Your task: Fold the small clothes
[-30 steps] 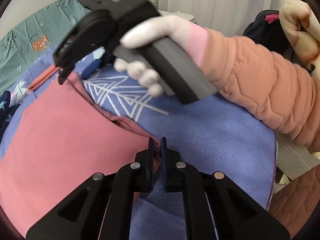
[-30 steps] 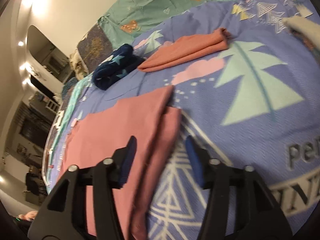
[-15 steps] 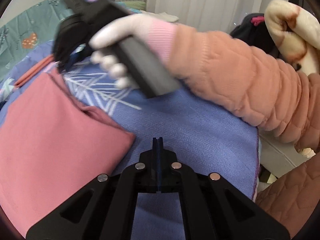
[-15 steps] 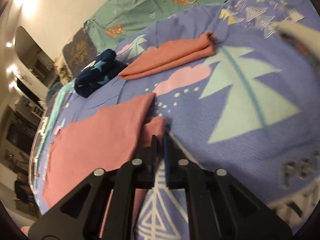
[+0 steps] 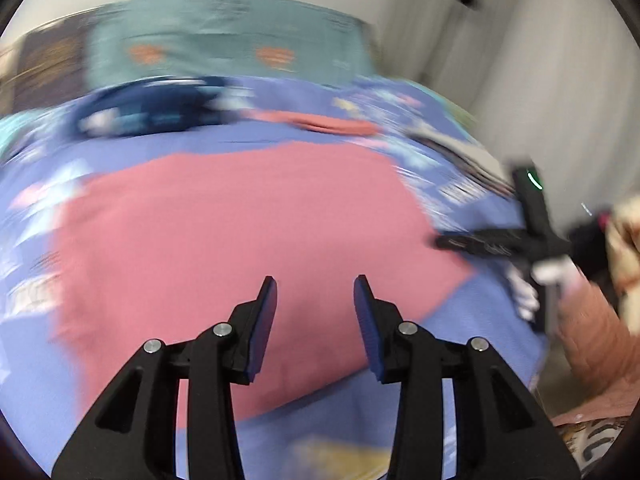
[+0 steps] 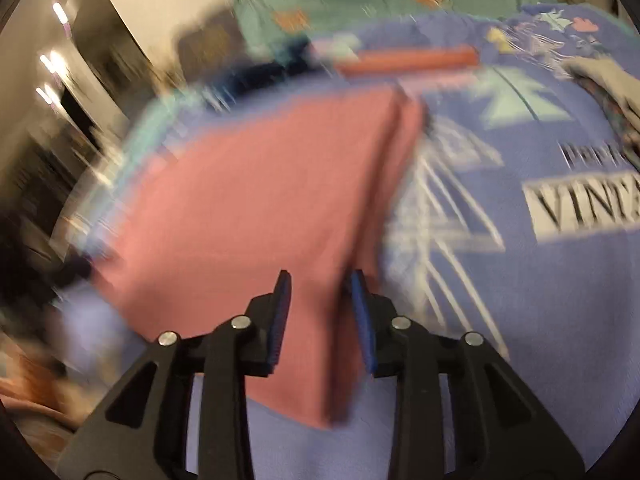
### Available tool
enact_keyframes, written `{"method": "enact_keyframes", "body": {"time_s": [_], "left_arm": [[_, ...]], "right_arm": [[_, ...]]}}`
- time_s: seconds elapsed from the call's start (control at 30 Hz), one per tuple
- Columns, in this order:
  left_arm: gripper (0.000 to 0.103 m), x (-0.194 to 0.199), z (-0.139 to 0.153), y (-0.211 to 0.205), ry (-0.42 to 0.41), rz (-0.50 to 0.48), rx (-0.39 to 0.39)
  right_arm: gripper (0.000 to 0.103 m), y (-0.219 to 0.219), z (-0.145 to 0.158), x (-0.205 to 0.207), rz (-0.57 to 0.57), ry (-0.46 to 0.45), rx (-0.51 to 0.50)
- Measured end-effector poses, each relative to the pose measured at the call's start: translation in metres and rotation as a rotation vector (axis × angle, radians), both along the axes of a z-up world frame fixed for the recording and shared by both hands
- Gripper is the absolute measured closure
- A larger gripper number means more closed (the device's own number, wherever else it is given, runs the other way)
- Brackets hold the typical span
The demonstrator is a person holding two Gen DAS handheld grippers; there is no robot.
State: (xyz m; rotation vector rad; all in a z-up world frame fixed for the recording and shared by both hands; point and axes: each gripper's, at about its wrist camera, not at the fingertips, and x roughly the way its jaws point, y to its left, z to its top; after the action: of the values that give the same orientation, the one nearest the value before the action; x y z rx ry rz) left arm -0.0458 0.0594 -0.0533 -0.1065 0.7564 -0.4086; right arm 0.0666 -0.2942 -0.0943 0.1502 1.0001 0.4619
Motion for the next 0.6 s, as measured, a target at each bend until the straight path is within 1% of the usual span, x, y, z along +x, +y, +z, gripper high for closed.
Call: {"method": "enact_keyframes", "body": {"time_s": [0.03,0.07,0.1,0.13,0.17,0.2,0.27,0.3,0.37,0.43,0.5,0.6], "left_arm": [[0.063,-0.008,0.001,0.029,-0.009,0.078,0.013],[0.063,-0.015,0.003,0.051,-0.015,0.145,0.026],[0.063,-0.028,0.004,0.073,-0.017,0.204,0.033],[0.063,-0.034,0.002,0.102,-0.011,0.276,0.034],[0.063,-0.035,0.0,0.124,-0.003,0.333,0.027],[0.063,-0.04,-0.002,0.14,0.0,0.365,0.013],[0.063,-0.045,-0.003,0.158,-0.005,0.396,-0.003],[0.063,-0.046,-0.004,0.161,-0.007,0.402,-0.006],[0.062,-0.043,-0.009,0.165,-0.004,0.394,-0.009],[0.062,-0.035,-0.014,0.165,-0.002,0.375,-0.011],[0.062,-0.036,-0.018,0.172,-0.004,0.365,-0.017],[0.061,-0.047,-0.025,0.187,-0.017,0.366,-0.047]], "right_arm": [[0.081,0.002,0.0,-0.006,-0.011,-0.032,-0.03],[0.081,0.002,0.003,-0.007,-0.023,-0.03,-0.038],[0.079,0.004,0.009,-0.008,-0.052,-0.026,-0.059],[0.077,0.008,0.022,-0.011,-0.086,-0.058,-0.094],[0.076,0.015,0.033,-0.015,-0.088,-0.102,-0.114],[0.074,0.026,0.045,-0.019,-0.074,-0.147,-0.129],[0.071,0.059,0.067,-0.03,-0.018,-0.225,-0.139],[0.07,0.074,0.073,-0.034,0.01,-0.247,-0.137],[0.068,0.127,0.082,-0.051,0.128,-0.311,-0.143],[0.067,0.175,0.08,-0.068,0.238,-0.343,-0.161],[0.066,0.226,0.072,-0.084,0.355,-0.366,-0.189],[0.063,0.299,0.055,-0.114,0.528,-0.416,-0.295]]}}
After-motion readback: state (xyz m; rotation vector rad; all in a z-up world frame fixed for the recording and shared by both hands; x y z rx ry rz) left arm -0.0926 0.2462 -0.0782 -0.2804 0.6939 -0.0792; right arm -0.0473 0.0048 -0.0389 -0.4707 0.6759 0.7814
